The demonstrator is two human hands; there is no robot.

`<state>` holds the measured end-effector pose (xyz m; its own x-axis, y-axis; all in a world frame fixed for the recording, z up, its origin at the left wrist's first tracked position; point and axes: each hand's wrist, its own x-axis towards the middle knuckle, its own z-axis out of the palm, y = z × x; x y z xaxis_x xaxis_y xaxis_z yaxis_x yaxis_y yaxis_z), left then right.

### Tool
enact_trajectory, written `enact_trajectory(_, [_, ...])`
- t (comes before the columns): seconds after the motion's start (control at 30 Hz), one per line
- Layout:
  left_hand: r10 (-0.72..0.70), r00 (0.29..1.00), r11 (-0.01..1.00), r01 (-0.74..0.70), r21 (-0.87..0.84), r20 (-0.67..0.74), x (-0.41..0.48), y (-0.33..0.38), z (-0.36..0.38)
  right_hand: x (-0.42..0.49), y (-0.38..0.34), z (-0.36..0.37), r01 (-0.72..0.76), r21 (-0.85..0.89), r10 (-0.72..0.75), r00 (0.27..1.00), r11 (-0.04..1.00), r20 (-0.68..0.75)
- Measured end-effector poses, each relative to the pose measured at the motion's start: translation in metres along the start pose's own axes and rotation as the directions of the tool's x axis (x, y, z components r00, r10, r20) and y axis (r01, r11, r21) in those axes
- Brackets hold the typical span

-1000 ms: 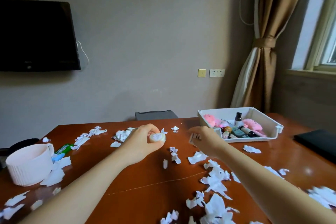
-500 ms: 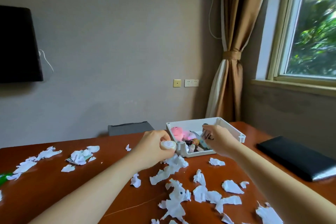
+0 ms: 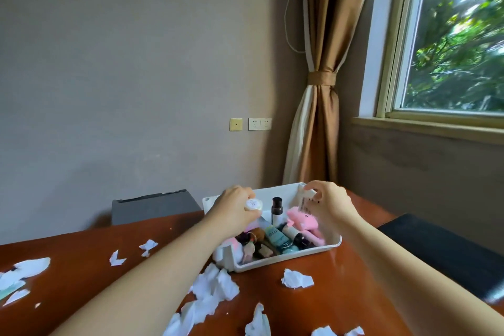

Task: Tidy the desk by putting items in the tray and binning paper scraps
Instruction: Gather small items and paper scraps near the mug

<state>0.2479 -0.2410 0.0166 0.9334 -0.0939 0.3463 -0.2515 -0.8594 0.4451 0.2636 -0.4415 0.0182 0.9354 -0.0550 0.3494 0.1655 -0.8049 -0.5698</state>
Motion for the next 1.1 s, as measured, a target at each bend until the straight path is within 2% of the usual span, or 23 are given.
enact_trajectory(0.23, [-0.018,0.996,0.988,0.004,0.153,0.09,0.065,-0.014,0.038,0.054,0.018,0.024,0.005,0.028,-0.007,0.999,1.0,0.038])
enact_trajectory(0.43, [-0.063,0.97,0.973,0.007,0.229,0.237,0.089,-0.018,0.066,0.082,0.021,0.046,0.013,0.049,-0.015,0.999,0.999,0.038])
enact_trajectory(0.63, [-0.099,0.959,0.976,0.041,0.215,0.266,0.099,-0.021,0.086,0.089,0.024,0.078,0.011,0.102,-0.021,0.995,0.995,0.098])
enact_trajectory(0.77, [-0.12,0.962,0.983,0.081,0.162,0.245,0.1,-0.027,0.093,0.089,0.026,0.094,-0.091,0.173,0.066,0.987,0.981,0.147])
enact_trajectory(0.93, [-0.139,0.951,0.981,0.094,0.17,0.276,0.1,-0.031,0.093,0.09,0.028,0.096,-0.131,0.077,0.109,0.964,0.988,0.244])
enact_trajectory(1.1, [-0.115,0.964,0.972,0.06,0.226,0.238,0.09,-0.033,0.074,0.086,0.025,0.083,-0.054,-0.025,0.057,0.979,0.998,0.194])
